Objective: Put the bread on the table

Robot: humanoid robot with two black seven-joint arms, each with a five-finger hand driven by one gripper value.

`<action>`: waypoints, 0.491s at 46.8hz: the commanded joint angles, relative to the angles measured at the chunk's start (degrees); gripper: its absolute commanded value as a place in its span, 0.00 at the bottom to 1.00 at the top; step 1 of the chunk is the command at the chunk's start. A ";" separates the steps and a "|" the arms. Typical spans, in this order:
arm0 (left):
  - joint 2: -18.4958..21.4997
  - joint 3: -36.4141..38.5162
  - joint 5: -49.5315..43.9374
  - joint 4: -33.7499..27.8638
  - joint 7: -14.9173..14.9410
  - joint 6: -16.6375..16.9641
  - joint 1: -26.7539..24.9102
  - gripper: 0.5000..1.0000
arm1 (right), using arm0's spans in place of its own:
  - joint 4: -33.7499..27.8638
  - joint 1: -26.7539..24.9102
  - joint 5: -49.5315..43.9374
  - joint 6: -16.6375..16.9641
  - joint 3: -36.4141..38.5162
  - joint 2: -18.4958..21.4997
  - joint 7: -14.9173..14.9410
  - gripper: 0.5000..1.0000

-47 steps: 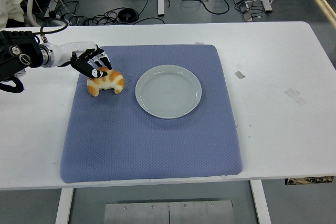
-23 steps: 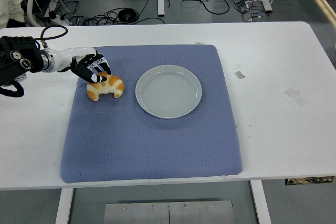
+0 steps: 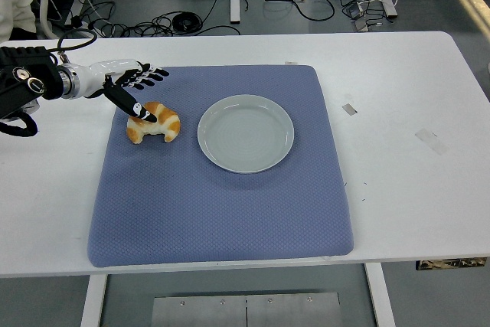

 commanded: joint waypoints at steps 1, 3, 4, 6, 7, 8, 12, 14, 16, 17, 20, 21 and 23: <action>0.11 -0.84 0.00 0.00 0.10 -0.45 -0.12 0.92 | 0.00 0.00 0.00 0.00 0.00 0.00 0.03 1.00; 0.29 -1.46 0.00 0.00 0.10 -0.98 -0.39 0.92 | 0.00 0.00 0.00 0.00 0.00 0.00 -0.06 1.00; 0.38 -1.72 0.00 0.00 0.19 -1.24 -0.48 0.92 | 0.00 0.00 0.00 0.00 0.00 0.00 0.02 1.00; 0.55 -2.25 0.00 0.08 0.10 -1.77 -0.65 0.92 | 0.00 0.00 0.00 0.00 0.00 0.00 0.03 1.00; 0.64 -2.51 0.00 0.08 0.10 -1.95 -0.83 0.92 | 0.00 0.00 0.00 0.00 0.00 0.00 0.03 1.00; 0.73 -2.95 -0.08 0.17 0.10 -1.95 -0.83 0.92 | 0.00 0.00 0.00 0.00 0.00 0.00 0.03 1.00; 0.82 -6.11 -0.61 1.66 0.28 -1.60 0.22 0.93 | 0.00 0.00 0.00 0.00 0.00 0.00 0.02 1.00; 0.47 -8.74 -1.57 3.33 0.28 -1.42 1.45 0.94 | 0.00 0.00 0.00 0.00 0.00 0.00 -0.06 1.00; 0.03 -11.64 -2.37 4.74 0.28 -1.34 3.21 0.95 | 0.00 0.00 0.00 0.00 0.00 0.00 0.03 1.00; -0.41 -12.96 -2.63 5.35 0.28 -1.16 3.91 0.95 | 0.00 0.00 0.00 0.00 0.00 0.00 -0.06 1.00; -1.64 -15.52 -3.42 6.94 0.28 0.07 5.23 0.95 | 0.00 0.00 0.00 0.00 0.00 0.00 0.03 1.00; -1.99 -15.96 -3.60 7.55 0.36 0.59 5.32 0.95 | 0.00 0.00 0.00 0.00 0.00 0.00 0.03 1.00; -2.43 -16.57 -3.69 8.34 0.28 1.30 5.50 0.95 | 0.00 0.00 0.00 0.00 0.00 0.00 -0.06 1.00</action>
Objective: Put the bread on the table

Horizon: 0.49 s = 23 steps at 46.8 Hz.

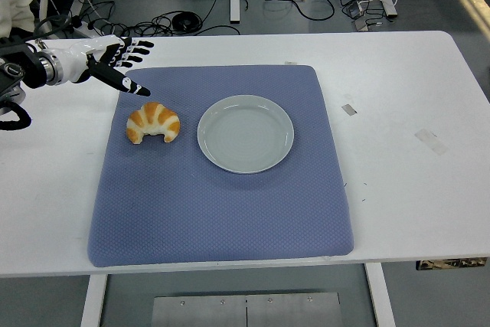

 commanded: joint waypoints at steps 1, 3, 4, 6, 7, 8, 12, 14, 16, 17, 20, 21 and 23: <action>-0.82 -1.26 -0.23 1.18 -0.05 1.12 0.39 0.95 | 0.00 0.01 0.00 0.00 0.00 0.00 0.02 1.00; -1.26 -1.52 -0.49 1.18 -0.22 1.21 0.57 0.95 | 0.00 0.01 0.00 0.00 0.00 0.00 0.02 1.00; -1.61 -2.13 -0.84 1.18 -0.40 1.29 0.66 0.95 | 0.00 0.01 0.00 0.00 0.00 0.00 0.02 1.00; -2.48 -5.19 -2.85 1.27 -0.67 1.56 1.44 0.95 | 0.00 0.01 0.00 0.00 0.00 0.00 0.02 1.00; -2.93 -7.30 -4.60 1.27 -0.67 1.73 1.97 0.95 | 0.00 0.01 0.00 0.00 0.00 0.00 0.02 1.00; -3.28 -9.41 -6.45 1.36 -0.58 1.82 2.58 0.95 | -0.09 0.01 0.00 0.00 0.00 0.00 0.02 1.00; -3.63 -14.08 -11.38 1.62 -0.23 1.91 3.91 0.96 | 0.00 0.01 0.00 0.00 0.00 0.00 0.02 1.00; -3.72 -15.05 -11.65 1.62 -0.14 1.82 3.91 0.96 | 0.00 0.01 0.00 0.00 0.00 0.00 0.02 1.00; -3.81 -15.58 -12.26 1.62 -0.23 1.82 4.00 0.96 | 0.00 0.01 0.00 0.00 0.00 0.00 0.02 1.00; -4.07 -16.11 -12.44 1.62 -0.31 1.82 4.08 0.96 | 0.00 0.01 0.00 0.00 0.00 0.00 0.02 1.00; -5.12 -19.09 -12.53 1.80 -0.31 1.91 4.87 0.96 | 0.00 0.01 0.00 0.00 0.00 0.00 0.02 1.00; -5.39 -20.32 -12.70 1.80 -0.40 1.91 5.31 0.96 | 0.00 0.01 0.00 0.00 0.00 0.00 0.02 1.00; -5.57 -22.60 -12.79 1.80 -0.49 1.91 6.28 0.96 | 0.00 0.01 0.00 0.00 0.00 0.00 0.02 1.00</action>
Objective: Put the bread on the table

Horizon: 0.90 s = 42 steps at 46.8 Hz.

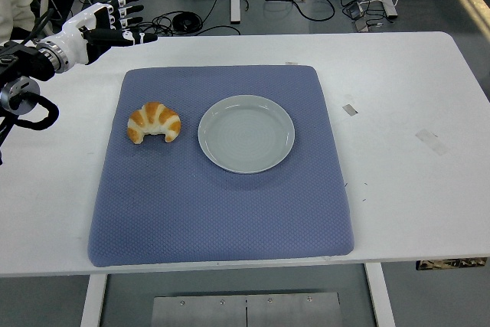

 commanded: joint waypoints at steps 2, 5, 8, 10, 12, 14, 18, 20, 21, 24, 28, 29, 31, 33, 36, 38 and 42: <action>-0.36 -4.94 -0.17 0.12 -0.24 0.21 2.03 0.96 | 0.00 0.00 0.00 0.00 0.00 0.00 0.02 1.00; -0.63 -6.27 -0.52 1.43 -0.24 0.74 2.21 0.96 | 0.00 0.00 0.00 0.00 0.00 0.00 0.02 1.00; -0.80 -6.36 -2.88 2.40 -0.24 1.01 2.30 0.96 | 0.00 0.00 0.00 0.00 0.00 0.00 0.02 1.00; -0.80 -6.09 -5.61 2.84 -0.24 0.83 2.30 0.96 | 0.00 0.00 0.00 0.00 0.00 0.00 0.02 1.00; -0.80 -6.00 -8.07 3.11 -0.32 0.48 2.30 0.96 | 0.00 0.00 0.00 0.00 0.00 0.00 0.02 1.00; -0.80 -5.92 -9.74 3.20 -0.41 0.30 2.39 0.96 | 0.00 0.00 0.00 0.00 0.00 0.00 0.01 1.00; -0.81 -6.09 -10.80 3.20 -0.41 0.04 3.00 0.96 | 0.00 0.00 0.00 0.00 0.00 0.00 -0.07 1.00; -0.81 -6.18 -10.89 3.28 -0.59 0.04 3.27 0.96 | 0.00 0.00 0.00 0.00 0.00 0.00 0.01 1.00; -0.80 -6.18 -10.98 3.28 -0.59 0.04 3.27 0.96 | 0.00 0.00 0.00 0.00 0.00 0.00 0.02 1.00; -0.98 -6.35 -11.68 3.81 -0.68 0.04 3.36 0.96 | 0.00 0.00 0.00 0.00 0.00 0.00 -0.07 1.00; -1.15 -6.62 -13.79 5.04 -0.68 0.04 3.36 0.96 | 0.00 0.00 0.00 0.00 0.00 0.00 0.02 1.00; -1.24 -6.62 -14.40 5.48 -0.68 0.04 3.36 0.96 | 0.00 0.00 0.00 0.00 0.00 0.00 0.02 1.00; -1.68 -6.71 -15.81 6.09 -0.68 0.04 3.27 0.96 | 0.00 0.00 0.00 0.00 0.00 0.00 0.02 1.00; -2.03 -6.71 -16.86 6.27 -0.68 0.04 3.09 0.96 | 0.00 0.00 0.00 0.00 0.00 0.00 0.02 1.00; -2.21 -6.88 -18.01 6.27 -0.68 -0.05 3.00 0.96 | 0.00 0.00 0.00 0.00 0.00 0.00 0.02 1.00; -2.38 -6.80 -18.71 6.27 -0.59 -0.05 3.09 0.96 | 0.00 0.00 0.00 0.00 0.00 0.00 0.02 1.00; -3.88 -6.36 -19.15 6.27 -0.59 -0.22 3.01 0.96 | 0.00 0.00 0.00 0.00 0.00 0.00 0.02 1.00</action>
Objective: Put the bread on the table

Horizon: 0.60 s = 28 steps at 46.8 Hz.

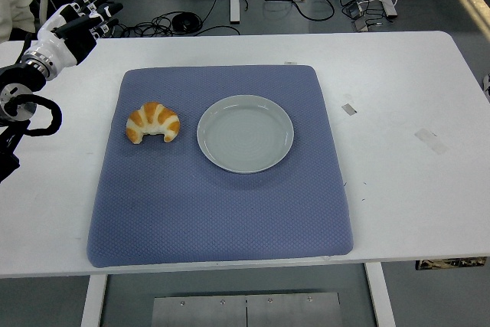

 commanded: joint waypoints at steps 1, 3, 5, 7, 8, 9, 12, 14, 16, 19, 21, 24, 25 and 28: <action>-1.42 0.42 -0.25 -0.02 0.26 -0.19 0.00 0.96 | 0.00 0.00 0.09 0.00 0.00 0.00 -0.07 1.00; -1.86 0.50 -0.34 -0.02 0.35 -0.37 -0.09 0.96 | 0.00 0.00 0.00 0.00 0.00 0.00 -0.07 1.00; -2.04 0.50 -0.34 -0.02 0.35 -0.37 0.00 0.96 | 0.00 0.00 0.00 0.00 0.00 0.00 0.02 1.00; -2.39 0.59 -0.34 -0.02 0.44 -0.63 0.17 0.96 | 0.00 0.00 0.00 0.00 0.00 0.00 -0.07 1.00; -2.65 0.59 -0.34 -0.02 0.44 -0.98 0.26 0.96 | 0.00 0.00 0.00 0.00 0.00 0.00 0.02 1.00; -2.83 0.50 -0.34 -0.02 0.44 -1.68 0.35 0.96 | 0.00 0.00 0.00 0.00 0.00 0.00 0.02 1.00; -3.62 0.06 -0.43 -0.02 0.35 -3.35 0.61 0.96 | 0.00 0.00 0.00 0.00 0.00 0.00 0.02 1.00; -3.97 -0.20 -0.60 -0.02 0.18 -3.88 1.05 0.96 | 0.00 0.00 0.00 0.00 0.00 0.00 0.02 1.00; -4.06 -0.55 -1.39 -0.02 0.18 -3.97 1.23 0.96 | 0.00 0.00 0.00 0.00 0.00 0.00 0.02 1.00; -4.06 -0.99 -3.32 0.16 0.09 -4.06 1.67 0.96 | 0.00 0.00 0.00 0.00 0.00 0.00 0.02 1.00; -3.98 -0.99 -4.12 0.33 0.09 -4.15 1.75 0.96 | 0.00 0.00 0.00 0.00 0.00 0.00 0.02 1.00; -4.06 -1.08 -4.56 0.42 0.09 -4.58 1.93 0.96 | 0.00 0.00 0.00 0.09 0.09 0.00 0.02 1.00; -4.06 -1.08 -4.56 0.42 0.09 -4.76 1.93 0.96 | 0.00 0.09 0.00 0.09 0.09 0.00 0.02 1.00; -4.15 -1.08 -4.74 0.42 0.00 -5.38 2.46 0.96 | 0.44 0.26 0.00 0.09 0.09 0.00 0.02 1.00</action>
